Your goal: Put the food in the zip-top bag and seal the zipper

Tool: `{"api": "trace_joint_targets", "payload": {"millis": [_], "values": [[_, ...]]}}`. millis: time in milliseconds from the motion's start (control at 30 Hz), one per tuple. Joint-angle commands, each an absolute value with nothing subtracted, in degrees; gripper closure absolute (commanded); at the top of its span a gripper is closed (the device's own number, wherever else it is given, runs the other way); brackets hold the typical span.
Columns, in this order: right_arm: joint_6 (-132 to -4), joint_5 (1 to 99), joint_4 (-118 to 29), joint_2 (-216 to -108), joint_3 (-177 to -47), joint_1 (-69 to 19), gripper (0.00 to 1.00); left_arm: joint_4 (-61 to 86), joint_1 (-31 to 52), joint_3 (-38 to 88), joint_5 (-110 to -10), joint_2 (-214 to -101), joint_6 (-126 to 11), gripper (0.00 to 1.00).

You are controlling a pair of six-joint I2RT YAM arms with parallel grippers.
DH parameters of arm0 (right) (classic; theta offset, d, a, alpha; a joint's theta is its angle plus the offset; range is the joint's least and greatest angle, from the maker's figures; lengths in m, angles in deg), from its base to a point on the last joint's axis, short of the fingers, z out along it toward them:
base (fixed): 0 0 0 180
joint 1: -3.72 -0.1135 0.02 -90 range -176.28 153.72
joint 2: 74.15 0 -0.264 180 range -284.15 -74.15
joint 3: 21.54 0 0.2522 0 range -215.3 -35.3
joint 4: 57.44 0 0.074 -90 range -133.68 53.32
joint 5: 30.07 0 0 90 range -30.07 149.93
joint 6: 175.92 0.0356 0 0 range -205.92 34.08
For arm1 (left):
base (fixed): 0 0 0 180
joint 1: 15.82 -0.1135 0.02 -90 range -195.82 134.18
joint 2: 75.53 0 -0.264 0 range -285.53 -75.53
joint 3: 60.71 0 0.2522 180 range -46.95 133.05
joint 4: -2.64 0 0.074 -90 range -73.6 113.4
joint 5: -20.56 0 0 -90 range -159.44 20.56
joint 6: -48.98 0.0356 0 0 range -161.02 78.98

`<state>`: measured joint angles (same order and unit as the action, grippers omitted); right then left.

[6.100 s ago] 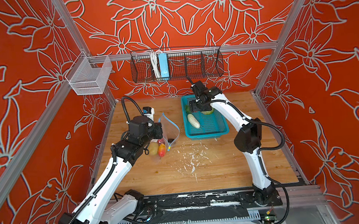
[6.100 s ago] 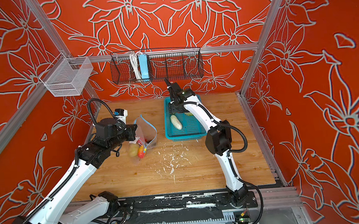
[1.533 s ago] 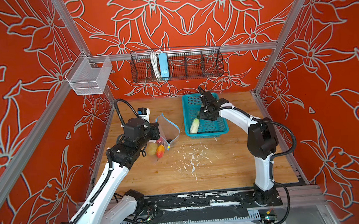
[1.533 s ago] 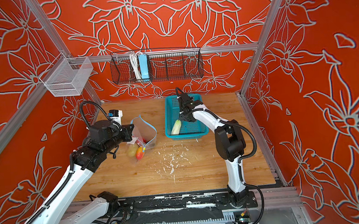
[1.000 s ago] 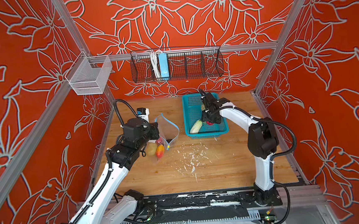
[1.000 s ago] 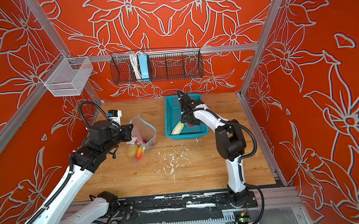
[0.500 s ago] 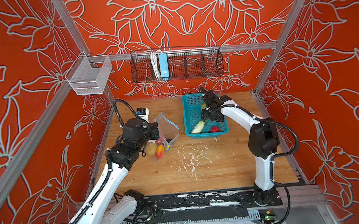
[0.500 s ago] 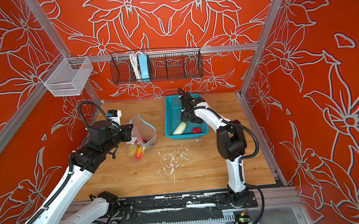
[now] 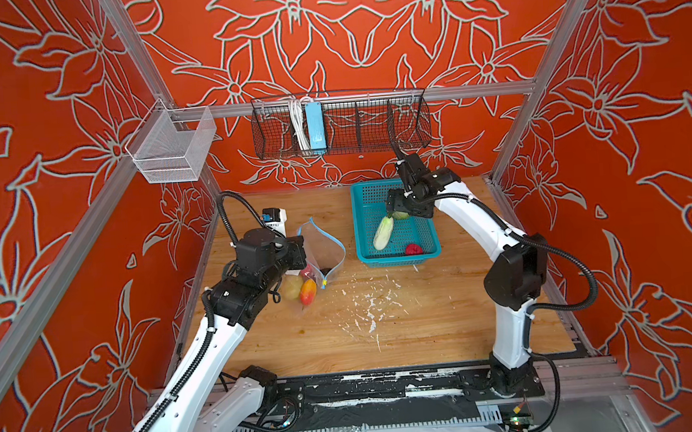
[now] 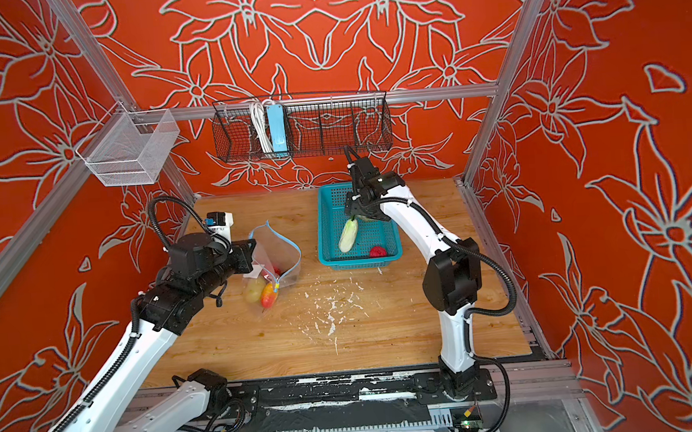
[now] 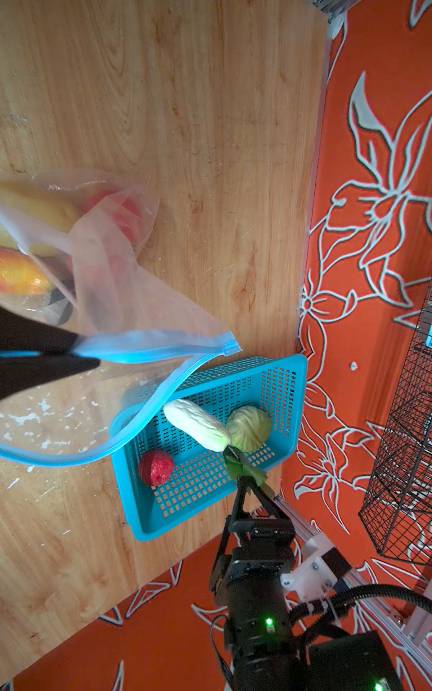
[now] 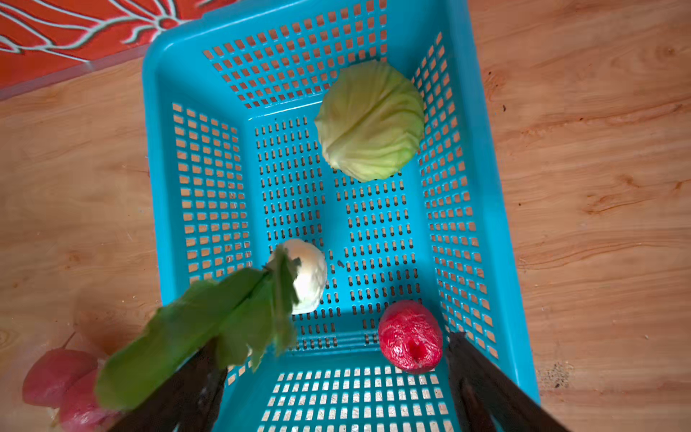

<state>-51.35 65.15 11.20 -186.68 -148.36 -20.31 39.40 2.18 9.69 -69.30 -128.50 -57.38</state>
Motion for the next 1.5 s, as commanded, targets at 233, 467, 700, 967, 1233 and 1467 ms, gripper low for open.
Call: {"api": "trace_joint_targets", "payload": {"millis": [233, 467, 700, 967, 1233, 1467], "values": [[-52.8, 59.3, 8.4, -183.0, -148.6, -20.1, 0.28, 37.7, 1.8, 9.2, -69.4, -127.6, -57.3, 1.0], [-52.1, 59.6, 9.8, -183.3, -148.3, -20.1, 0.29, 37.7, 1.8, 9.2, -69.5, -127.5, -57.2, 1.0], [-52.2, 64.9, 14.5, -184.5, -145.9, -20.1, 0.28, 37.7, 1.8, 9.2, -69.5, -127.4, -57.2, 1.0], [-51.2, 66.6, 12.8, -184.7, -135.6, -20.1, 0.29, 37.6, 1.8, 9.1, -69.4, -127.2, -57.4, 1.0], [-51.3, 66.2, 13.5, -191.0, -133.7, -20.1, 0.28, 37.7, 1.8, 9.2, -69.4, -127.2, -57.3, 1.0], [-51.0, 68.8, 14.0, -195.4, -133.4, -20.1, 0.26, 37.8, 1.9, 9.0, -69.5, -127.1, -57.2, 1.0]]}}
